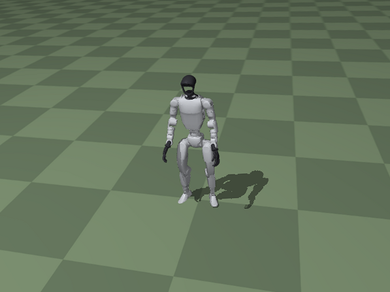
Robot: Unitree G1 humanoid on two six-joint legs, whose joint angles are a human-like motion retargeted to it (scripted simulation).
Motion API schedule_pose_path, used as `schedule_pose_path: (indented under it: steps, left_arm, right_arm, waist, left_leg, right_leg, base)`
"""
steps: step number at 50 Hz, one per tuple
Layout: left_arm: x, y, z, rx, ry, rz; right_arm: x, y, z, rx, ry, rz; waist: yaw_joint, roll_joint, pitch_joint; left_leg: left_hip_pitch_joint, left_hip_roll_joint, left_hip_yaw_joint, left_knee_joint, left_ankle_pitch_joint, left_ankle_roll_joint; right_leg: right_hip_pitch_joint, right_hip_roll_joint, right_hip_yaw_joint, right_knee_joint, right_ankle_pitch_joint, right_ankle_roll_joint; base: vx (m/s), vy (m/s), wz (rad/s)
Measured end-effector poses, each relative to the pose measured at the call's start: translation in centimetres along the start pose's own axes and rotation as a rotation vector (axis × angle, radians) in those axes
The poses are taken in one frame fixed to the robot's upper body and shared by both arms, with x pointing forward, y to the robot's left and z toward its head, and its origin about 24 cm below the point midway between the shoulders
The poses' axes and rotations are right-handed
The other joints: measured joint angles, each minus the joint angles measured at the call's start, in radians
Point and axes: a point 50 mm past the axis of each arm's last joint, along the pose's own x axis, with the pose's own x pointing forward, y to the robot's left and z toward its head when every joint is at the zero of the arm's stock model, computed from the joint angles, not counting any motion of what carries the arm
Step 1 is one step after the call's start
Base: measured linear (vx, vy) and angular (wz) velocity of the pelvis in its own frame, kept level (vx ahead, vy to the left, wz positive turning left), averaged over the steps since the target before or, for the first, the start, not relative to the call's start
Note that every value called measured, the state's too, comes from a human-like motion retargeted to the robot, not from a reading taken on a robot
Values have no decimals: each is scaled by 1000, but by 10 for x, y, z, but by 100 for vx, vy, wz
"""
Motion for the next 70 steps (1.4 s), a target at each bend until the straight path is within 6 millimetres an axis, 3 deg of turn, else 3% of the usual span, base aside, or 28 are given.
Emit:
schedule_pose_path:
  steps: [10, 22, 28, 35, 50, 57, 64, 70]
  left_arm:
    - [-1, -5, 0, -3, 5, -4]
    - [-1, -18, 10, -4, -18, -35]
    - [1, -14, 16, 5, -45, -31]
    - [3, -8, 15, 19, -41, -22]
    - [0, -3, 0, 21, 3, -15]
    - [-3, 3, -13, 18, 38, -6]
    - [-4, 2, -16, 10, 62, -4]
    - [1, -3, 1, -7, 10, 2]
  right_arm:
    - [-1, -2, -4, -10, 8, -4]
    - [-9, -10, -45, -8, 164, -7]
    - [-14, -6, -54, 0, 186, 8]
    - [-13, 2, -45, 13, 152, 24]
    - [0, 8, 10, 8, -37, 29]
    - [2, 12, 23, -23, -81, 39]
    - [2, 7, 20, -7, -66, 35]
    - [-3, 1, -11, -4, 32, 23]
  waist:
    - [-53, -6, 20]
    - [-25, -5, 3]
    - [-14, -10, -4]
    - [-10, -23, -14]
    - [-24, -36, -17]
    - [-63, -40, -15]
    - [-76, -40, -20]
    - [-29, -34, -32]
  left_leg:
    - [16, 9, 23, 4, -9, -4]
    - [14, 12, 48, -5, -8, 5]
    - [12, 7, 37, -5, -9, 8]
    - [10, 5, 26, -2, -11, 11]
    - [19, 12, 20, 1, -16, 5]
    - [23, 17, 20, 5, -17, 0]
    - [23, 14, 32, 2, -18, 6]
    - [18, 19, 42, -4, -11, 5]
  right_leg:
    - [6, 10, 19, 0, 0, -3]
    - [-15, 21, 43, 0, 6, 8]
    - [-13, 14, 35, 2, 1, 8]
    - [-9, 9, 25, 5, -6, 2]
    - [7, 14, 17, 2, -9, -1]
    - [15, 18, 14, -2, -7, -8]
    - [7, 17, 25, -3, -1, 5]
    - [-7, 27, 33, -2, 4, 8]
  base:
    - [0, 0, 0]
    - [0, 0, 0]
    - [0, 0, 0]
    - [0, 0, 0]
    - [0, 0, 0]
    - [0, 0, 0]
    - [0, 0, 0]
    - [0, 0, 0]
